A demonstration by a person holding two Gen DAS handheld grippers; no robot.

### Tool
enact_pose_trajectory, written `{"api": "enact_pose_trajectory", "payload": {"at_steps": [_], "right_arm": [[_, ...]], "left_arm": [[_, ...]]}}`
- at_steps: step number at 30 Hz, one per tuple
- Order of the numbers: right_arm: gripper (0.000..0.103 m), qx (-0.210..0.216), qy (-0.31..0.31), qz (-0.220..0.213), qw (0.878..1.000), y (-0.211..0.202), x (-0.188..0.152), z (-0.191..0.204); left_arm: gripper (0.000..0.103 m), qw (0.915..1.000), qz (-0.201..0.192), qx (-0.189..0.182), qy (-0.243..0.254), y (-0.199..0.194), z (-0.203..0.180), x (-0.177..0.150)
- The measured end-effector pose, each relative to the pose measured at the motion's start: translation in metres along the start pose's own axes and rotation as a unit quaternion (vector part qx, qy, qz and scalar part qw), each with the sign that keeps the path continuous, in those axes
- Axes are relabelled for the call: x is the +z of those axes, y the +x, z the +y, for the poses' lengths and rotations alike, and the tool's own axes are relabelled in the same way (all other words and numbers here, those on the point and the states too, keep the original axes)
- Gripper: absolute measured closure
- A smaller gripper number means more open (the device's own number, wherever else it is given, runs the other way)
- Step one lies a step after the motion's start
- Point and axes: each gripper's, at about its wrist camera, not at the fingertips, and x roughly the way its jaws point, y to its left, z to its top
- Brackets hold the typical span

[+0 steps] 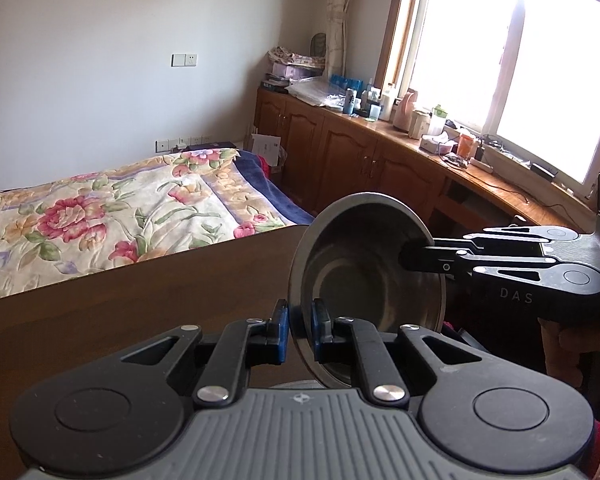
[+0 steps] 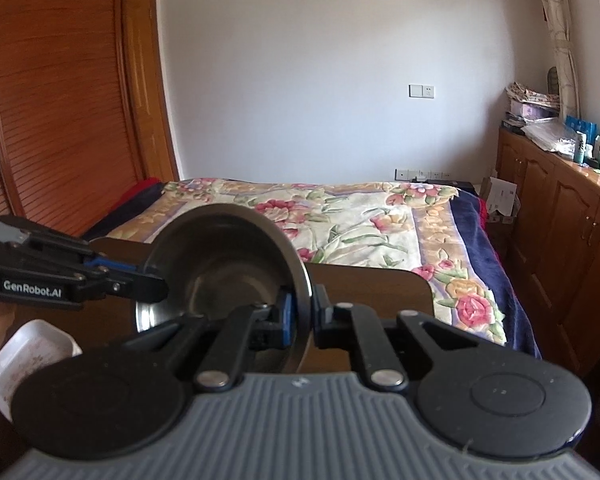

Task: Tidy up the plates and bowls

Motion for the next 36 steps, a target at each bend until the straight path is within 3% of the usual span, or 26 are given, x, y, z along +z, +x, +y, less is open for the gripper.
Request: {"api": "enact_pose_trajectory", "payload": {"at_steps": [12,25,36], "right_arm": [[0.091,0.009,-0.01,-0.011,1.0,-0.025,-0.004,0.027],[0.09,0.035,0.006,0.008,0.999,-0.029,-0.035,0.053],[0.09,0.058,0.019,0.028,0.998,-0.023,-0.052,0.065]], "left_arm": [[0.064,0.9997,-0.026,0.004,-0.005,-0.033,-0.002,-0.026],[0.064,0.9988,-0.034,0.003,-0.036,-0.055,0.01,-0.072],[0.064,0.9987,-0.02,0.003,-0.047,-0.049,0.014,-0.087]]}}
